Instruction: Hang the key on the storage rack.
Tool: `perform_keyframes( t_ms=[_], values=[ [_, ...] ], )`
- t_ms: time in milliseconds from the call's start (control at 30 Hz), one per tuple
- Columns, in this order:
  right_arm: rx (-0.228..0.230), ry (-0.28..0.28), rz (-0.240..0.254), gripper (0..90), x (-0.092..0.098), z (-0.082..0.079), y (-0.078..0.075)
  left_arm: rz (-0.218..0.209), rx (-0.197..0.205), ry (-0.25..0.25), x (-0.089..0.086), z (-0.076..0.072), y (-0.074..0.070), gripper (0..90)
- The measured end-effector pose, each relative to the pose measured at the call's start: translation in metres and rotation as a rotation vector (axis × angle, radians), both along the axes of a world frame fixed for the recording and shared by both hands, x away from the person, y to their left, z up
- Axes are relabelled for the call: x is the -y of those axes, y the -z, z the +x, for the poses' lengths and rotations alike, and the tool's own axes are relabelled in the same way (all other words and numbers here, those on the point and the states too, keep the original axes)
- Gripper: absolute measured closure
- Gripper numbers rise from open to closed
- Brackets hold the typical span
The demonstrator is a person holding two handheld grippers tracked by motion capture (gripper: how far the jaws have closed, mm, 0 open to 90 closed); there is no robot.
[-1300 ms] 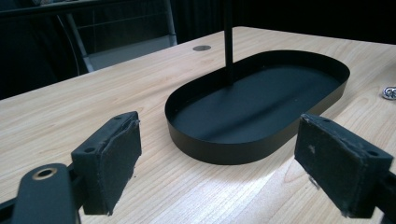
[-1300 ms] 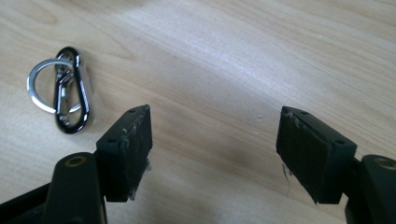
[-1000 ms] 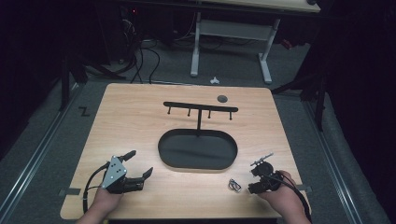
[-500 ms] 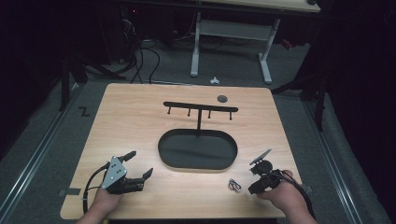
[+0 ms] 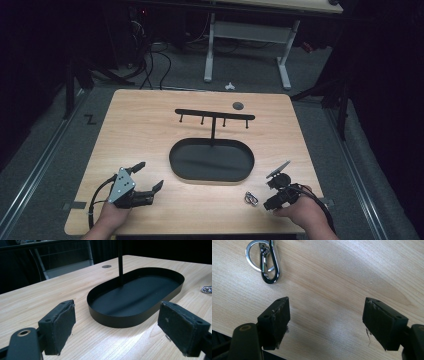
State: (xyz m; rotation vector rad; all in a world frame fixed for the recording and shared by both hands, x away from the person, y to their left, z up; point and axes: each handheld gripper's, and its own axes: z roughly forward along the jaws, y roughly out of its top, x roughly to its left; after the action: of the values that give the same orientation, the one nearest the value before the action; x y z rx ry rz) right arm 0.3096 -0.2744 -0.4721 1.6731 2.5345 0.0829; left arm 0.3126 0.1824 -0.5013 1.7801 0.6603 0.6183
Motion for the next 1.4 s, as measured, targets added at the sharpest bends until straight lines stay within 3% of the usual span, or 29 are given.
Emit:
perform_keyframes(
  t_ms=[300, 333, 500, 833, 1133, 1267, 1400],
  values=[
    [0.002, -0.015, 0.029, 22.6, -0.011, 0.001, -0.003, 0.001, 0.005, 0.002, 0.000, -0.001, 0.000, 15.1],
    [0.001, -0.031, 0.058, 30.6, -0.015, 0.003, -0.004, -0.003, 0.005, 0.004, 0.000, 0.000, 0.000, 15.1],
    [0.006, -0.017, 0.095, 36.0, -0.020, 0.007, -0.004, -0.003, 0.004, 0.004, 0.000, 0.000, 0.000, 15.1],
    [0.001, -0.057, 0.105, 52.1, -0.038, 0.017, 0.007, -0.004, 0.014, 0.008, 0.001, -0.001, -0.001, 15.1],
    [-0.024, -0.063, 0.131, 58.4, -0.041, 0.020, 0.016, -0.007, 0.014, 0.007, 0.000, 0.000, -0.001, 15.1],
    [-0.039, -0.060, 0.173, 67.8, -0.040, 0.020, 0.016, -0.009, 0.016, 0.006, 0.000, -0.001, -0.002, 15.1],
    [-0.041, -0.067, 0.189, 68.7, -0.037, 0.020, 0.016, -0.010, 0.016, 0.004, 0.000, -0.001, -0.002, 15.1]
  ],
)
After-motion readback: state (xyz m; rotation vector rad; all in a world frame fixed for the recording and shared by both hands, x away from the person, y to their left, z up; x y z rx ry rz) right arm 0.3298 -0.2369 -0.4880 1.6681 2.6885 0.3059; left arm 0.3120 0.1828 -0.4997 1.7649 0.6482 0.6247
